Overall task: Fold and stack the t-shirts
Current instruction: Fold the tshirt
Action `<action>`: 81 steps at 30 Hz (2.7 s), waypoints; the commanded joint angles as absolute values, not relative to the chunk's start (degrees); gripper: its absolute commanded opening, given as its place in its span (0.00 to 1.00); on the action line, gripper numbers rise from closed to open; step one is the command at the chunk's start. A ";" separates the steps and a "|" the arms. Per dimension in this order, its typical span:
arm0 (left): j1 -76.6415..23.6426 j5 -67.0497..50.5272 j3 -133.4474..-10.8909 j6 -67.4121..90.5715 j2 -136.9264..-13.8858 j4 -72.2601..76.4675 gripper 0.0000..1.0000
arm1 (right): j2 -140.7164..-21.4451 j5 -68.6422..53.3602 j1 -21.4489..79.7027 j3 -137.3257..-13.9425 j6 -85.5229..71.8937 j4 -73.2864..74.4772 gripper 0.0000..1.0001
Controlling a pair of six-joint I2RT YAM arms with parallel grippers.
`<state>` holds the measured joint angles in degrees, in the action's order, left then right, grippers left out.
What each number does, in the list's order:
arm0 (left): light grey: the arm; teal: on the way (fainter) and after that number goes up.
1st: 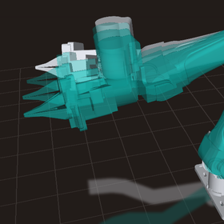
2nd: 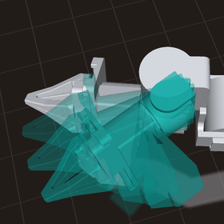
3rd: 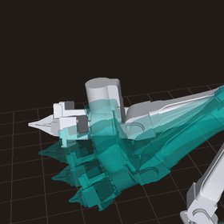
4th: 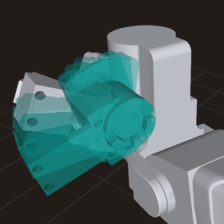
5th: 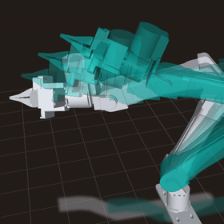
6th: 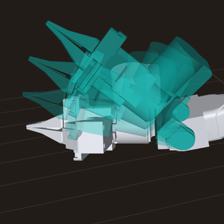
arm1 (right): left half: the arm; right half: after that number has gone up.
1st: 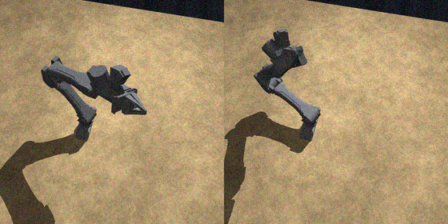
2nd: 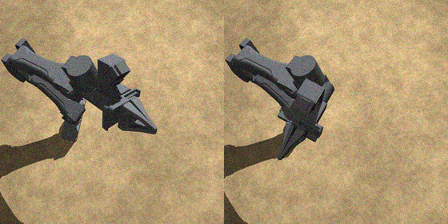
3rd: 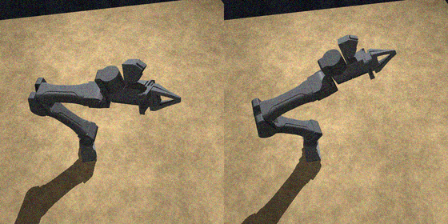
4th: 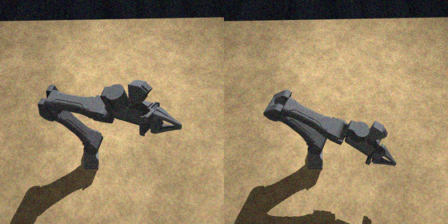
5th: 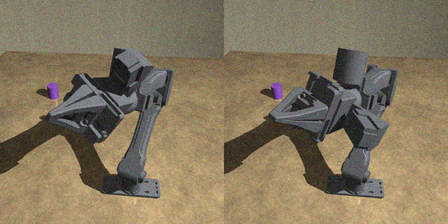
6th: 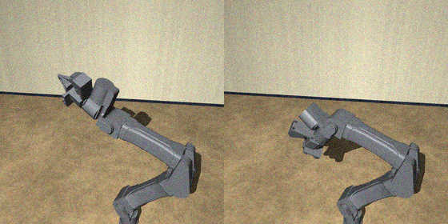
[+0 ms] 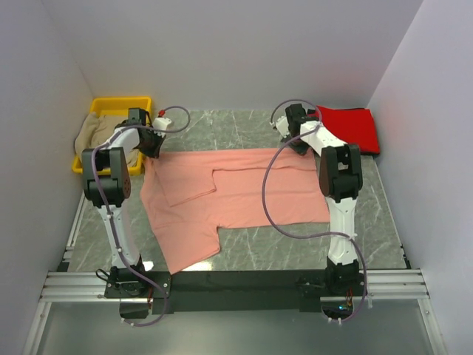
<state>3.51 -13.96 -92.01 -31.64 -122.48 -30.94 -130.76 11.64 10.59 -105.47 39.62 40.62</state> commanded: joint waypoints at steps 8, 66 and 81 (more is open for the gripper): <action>4.66 -17.57 -101.79 -29.18 -123.50 -30.15 0.47 | -133.08 15.03 10.81 -115.58 34.54 42.71 0.50; 7.21 -24.96 -44.74 -57.12 -72.34 -52.03 0.63 | -82.53 5.62 11.87 -45.19 50.01 43.42 0.45; 4.75 -22.33 -40.26 -55.73 -72.33 -47.90 0.61 | -85.69 6.86 11.95 -40.87 50.63 37.97 0.14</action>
